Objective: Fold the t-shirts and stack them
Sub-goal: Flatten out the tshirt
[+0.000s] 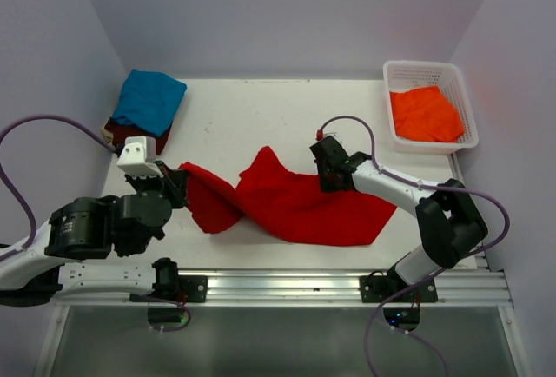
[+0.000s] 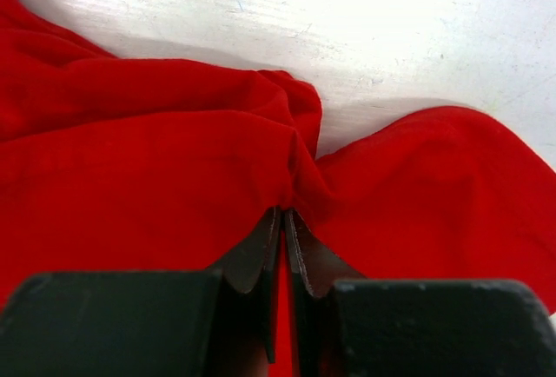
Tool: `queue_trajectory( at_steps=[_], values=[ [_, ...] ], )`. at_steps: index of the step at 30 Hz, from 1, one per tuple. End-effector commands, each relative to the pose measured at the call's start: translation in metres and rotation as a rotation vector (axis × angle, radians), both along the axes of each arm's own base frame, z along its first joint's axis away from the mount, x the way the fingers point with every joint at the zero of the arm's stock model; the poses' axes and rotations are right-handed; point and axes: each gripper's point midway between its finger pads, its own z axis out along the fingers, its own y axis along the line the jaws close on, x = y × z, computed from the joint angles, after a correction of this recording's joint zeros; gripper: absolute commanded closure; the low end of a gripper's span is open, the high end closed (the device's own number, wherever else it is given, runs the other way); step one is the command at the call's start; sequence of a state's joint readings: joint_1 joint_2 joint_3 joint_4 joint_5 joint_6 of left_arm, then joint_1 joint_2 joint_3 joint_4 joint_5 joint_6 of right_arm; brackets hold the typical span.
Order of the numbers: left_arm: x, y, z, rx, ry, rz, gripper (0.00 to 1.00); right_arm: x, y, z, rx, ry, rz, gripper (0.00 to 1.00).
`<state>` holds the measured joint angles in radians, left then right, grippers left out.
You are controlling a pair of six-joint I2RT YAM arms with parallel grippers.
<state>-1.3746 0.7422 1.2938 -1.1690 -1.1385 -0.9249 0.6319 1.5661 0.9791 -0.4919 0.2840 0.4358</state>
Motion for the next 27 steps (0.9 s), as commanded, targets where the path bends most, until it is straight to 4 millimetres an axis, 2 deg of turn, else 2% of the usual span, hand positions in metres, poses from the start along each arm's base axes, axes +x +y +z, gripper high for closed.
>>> queue_trajectory(
  at_steps=[1,6,9,13,14,16,17,20,26,27],
  values=[
    [0.003,0.008,0.005,-0.042,-0.023,0.045,1.00,0.007,0.007,-0.001,0.036,-0.015,-0.013,0.92],
    [0.002,0.008,0.005,-0.044,-0.022,0.043,1.00,0.009,0.008,0.003,0.037,-0.023,-0.009,1.00],
    [0.003,0.008,0.005,-0.042,-0.021,0.043,1.00,0.010,0.008,0.010,0.039,-0.036,0.001,1.00],
    [0.003,0.007,0.007,-0.037,-0.026,0.048,1.00,0.011,0.009,0.033,0.075,-0.088,0.014,1.00],
    [0.004,0.007,0.008,-0.039,-0.027,0.048,1.00,0.011,0.009,0.049,0.096,-0.123,0.022,1.00],
    [0.004,0.007,0.009,-0.038,-0.032,0.050,1.00,0.009,0.009,0.063,0.118,-0.153,0.027,1.00],
    [0.004,0.006,0.010,-0.038,-0.033,0.049,1.00,0.008,0.007,0.079,0.139,-0.192,0.033,1.00],
    [0.005,0.005,0.011,-0.038,-0.036,0.049,1.00,0.003,0.002,0.101,0.158,-0.237,0.038,1.00],
    [0.005,0.002,0.010,-0.030,-0.035,0.046,1.00,-0.004,-0.009,0.119,0.151,-0.269,0.035,1.00],
    [0.005,0.001,0.010,-0.030,-0.035,0.046,1.00,-0.006,-0.009,0.129,0.170,-0.293,0.038,1.00]
  ],
)
